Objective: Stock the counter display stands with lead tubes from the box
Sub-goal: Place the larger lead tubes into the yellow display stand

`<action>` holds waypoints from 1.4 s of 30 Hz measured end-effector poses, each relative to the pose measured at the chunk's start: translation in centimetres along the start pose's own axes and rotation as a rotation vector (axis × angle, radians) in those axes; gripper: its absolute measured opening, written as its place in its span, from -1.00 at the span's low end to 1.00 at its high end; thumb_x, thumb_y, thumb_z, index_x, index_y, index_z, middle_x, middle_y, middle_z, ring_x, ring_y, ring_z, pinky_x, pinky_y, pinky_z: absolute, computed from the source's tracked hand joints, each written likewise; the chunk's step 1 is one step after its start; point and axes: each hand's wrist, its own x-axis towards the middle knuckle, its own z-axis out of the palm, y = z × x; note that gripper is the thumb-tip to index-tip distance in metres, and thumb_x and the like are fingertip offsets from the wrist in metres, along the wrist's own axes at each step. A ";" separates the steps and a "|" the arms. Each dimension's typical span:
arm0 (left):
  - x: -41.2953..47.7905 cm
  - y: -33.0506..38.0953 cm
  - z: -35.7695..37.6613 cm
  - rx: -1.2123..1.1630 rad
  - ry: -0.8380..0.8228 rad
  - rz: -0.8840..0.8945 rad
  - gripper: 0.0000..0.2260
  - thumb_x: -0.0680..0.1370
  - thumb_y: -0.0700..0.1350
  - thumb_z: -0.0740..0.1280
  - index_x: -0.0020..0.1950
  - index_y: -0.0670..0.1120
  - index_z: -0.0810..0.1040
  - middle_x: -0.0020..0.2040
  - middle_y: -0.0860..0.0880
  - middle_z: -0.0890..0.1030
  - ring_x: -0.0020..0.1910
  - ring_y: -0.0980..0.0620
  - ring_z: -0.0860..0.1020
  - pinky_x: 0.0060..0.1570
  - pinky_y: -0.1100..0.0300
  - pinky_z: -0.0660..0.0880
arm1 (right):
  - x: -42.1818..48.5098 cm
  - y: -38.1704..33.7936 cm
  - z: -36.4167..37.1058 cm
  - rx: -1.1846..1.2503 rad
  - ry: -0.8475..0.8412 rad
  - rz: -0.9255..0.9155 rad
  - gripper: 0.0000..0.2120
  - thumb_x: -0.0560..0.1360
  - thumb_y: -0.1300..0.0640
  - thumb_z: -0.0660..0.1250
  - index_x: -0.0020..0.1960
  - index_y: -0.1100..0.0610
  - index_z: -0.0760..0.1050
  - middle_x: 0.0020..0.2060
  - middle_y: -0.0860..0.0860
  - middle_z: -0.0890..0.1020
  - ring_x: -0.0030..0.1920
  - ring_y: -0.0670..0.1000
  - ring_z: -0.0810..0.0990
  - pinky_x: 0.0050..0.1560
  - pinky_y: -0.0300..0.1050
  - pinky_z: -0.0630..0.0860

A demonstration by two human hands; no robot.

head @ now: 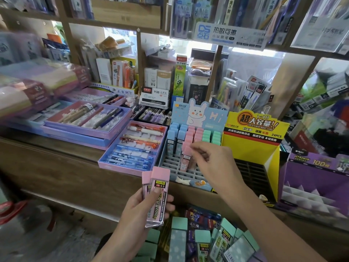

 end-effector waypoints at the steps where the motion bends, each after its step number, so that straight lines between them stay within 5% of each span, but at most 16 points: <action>1: -0.1 0.1 0.1 0.002 -0.001 -0.006 -0.69 0.56 -0.06 0.41 0.27 -0.14 0.62 0.08 -0.35 0.69 -0.13 -0.18 0.71 -0.25 0.08 0.65 | -0.3 -0.1 -0.1 -0.006 0.019 -0.014 -0.76 0.59 0.22 0.41 0.24 0.10 0.68 -0.01 -0.02 0.75 -0.04 -0.08 0.70 0.09 -0.03 0.68; 6: -0.2 0.4 0.4 0.038 -0.019 -0.032 -0.72 0.53 -0.01 0.45 0.20 -0.10 0.68 0.10 -0.31 0.70 -0.14 -0.13 0.73 -0.27 0.15 0.64 | -3.4 -0.4 0.1 0.276 -0.017 0.123 -0.87 0.54 0.20 0.46 0.01 -0.02 0.69 -0.23 -0.10 0.70 -0.20 -0.08 0.69 -0.14 -0.17 0.66; 10: -0.3 0.1 0.8 0.056 -0.037 -0.009 -0.72 0.47 -0.03 0.54 0.13 -0.11 0.72 0.09 -0.32 0.70 -0.01 -0.20 0.73 -0.17 0.11 0.66 | -5.9 -0.3 0.6 0.471 -0.181 0.295 -0.89 0.54 0.13 0.45 0.01 -0.08 0.66 -0.17 -0.09 0.74 -0.24 -0.05 0.72 -0.30 -0.19 0.64; 16: -0.4 -0.1 1.1 0.178 -0.055 0.019 -0.57 0.34 0.04 0.63 0.13 -0.11 0.71 0.03 -0.31 0.71 -0.10 -0.16 0.70 -0.12 0.04 0.65 | -7.3 0.1 1.2 0.760 -0.257 0.455 -0.83 0.54 0.19 0.49 0.13 0.12 0.63 -0.11 0.11 0.75 -0.24 0.12 0.75 -0.30 -0.12 0.63; 22: -0.7 -0.1 1.3 0.238 -0.122 0.001 -0.62 0.37 -0.01 0.59 0.15 -0.08 0.70 0.10 -0.30 0.70 -0.02 -0.17 0.71 -0.08 0.02 0.63 | -7.5 0.4 1.1 0.788 -0.247 0.452 -0.90 0.53 0.16 0.50 0.05 0.07 0.67 -0.18 0.16 0.73 -0.28 0.07 0.68 -0.29 -0.16 0.60; 32: 0.5 -0.4 0.6 0.054 0.007 -0.038 -0.68 0.49 0.00 0.40 0.06 -0.23 0.71 0.08 -0.42 0.67 0.01 -0.35 0.71 -0.19 0.01 0.69 | -6.2 2.1 -4.7 0.820 0.088 0.372 -0.75 0.37 -0.09 0.52 -0.01 0.00 0.72 -0.21 0.11 0.74 -0.30 -0.03 0.63 -0.30 -0.23 0.57; 37: 0.8 -0.5 0.6 0.050 0.009 -0.056 -0.70 0.49 -0.04 0.38 0.03 -0.24 0.72 0.06 -0.44 0.66 -0.03 -0.35 0.71 -0.23 0.01 0.69 | -5.2 3.8 -7.8 0.744 0.333 0.325 -0.82 0.41 0.01 0.51 -0.01 0.04 0.72 -0.25 0.09 0.71 -0.31 -0.03 0.61 -0.29 -0.24 0.58; 42: 0.5 -0.2 0.9 0.049 0.007 -0.047 -0.73 0.49 -0.08 0.38 0.02 -0.25 0.72 0.05 -0.44 0.66 -0.06 -0.34 0.71 -0.22 0.01 0.69 | -4.5 3.7 -7.6 0.676 0.370 0.248 -0.93 0.54 0.20 0.48 0.00 0.07 0.70 -0.25 0.10 0.73 -0.29 0.00 0.68 -0.28 -0.25 0.61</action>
